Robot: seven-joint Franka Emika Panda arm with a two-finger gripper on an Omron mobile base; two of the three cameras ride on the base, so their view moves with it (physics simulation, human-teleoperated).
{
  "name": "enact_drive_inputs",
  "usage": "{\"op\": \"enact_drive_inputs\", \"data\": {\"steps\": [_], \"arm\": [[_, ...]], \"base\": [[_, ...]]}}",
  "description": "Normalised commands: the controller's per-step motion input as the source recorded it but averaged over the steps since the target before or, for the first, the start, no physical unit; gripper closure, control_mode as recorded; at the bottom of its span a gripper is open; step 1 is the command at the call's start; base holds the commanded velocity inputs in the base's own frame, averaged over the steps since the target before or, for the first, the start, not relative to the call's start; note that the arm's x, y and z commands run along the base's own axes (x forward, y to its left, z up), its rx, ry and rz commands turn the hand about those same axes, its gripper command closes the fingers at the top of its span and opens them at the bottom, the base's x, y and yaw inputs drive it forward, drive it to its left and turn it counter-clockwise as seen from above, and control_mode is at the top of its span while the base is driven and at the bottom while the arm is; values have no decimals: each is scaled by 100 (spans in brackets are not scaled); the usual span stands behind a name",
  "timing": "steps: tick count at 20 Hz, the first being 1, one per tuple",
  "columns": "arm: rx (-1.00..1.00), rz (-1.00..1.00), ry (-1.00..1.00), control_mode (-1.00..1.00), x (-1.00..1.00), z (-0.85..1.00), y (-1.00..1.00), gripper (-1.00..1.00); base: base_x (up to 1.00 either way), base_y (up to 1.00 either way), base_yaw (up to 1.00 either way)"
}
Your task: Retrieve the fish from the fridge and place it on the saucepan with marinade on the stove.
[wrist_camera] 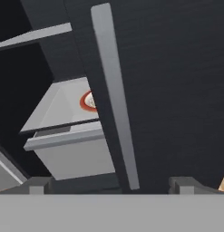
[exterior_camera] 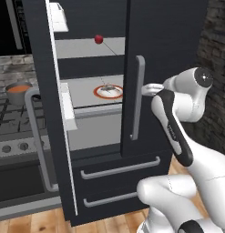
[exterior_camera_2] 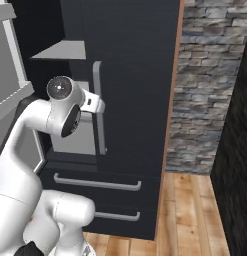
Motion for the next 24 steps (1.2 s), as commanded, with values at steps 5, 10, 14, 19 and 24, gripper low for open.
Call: {"op": "enact_drive_inputs", "data": {"steps": [5, 10, 14, 19, 24], "arm": [[0, 0, 1, -100, 39, 0, -1, -100], [0, 2, 0, -100, 44, 0, -7, -100], [0, 1, 0, -100, 45, 0, -3, -100], [0, 0, 0, -100, 46, 0, -1, -100], [0, 0, 0, -100, 47, -7, 0, -100]], "base": [[0, 0, 0], [0, 0, 0], [0, 0, 0], [0, 0, 0], [0, 0, 0]]}}
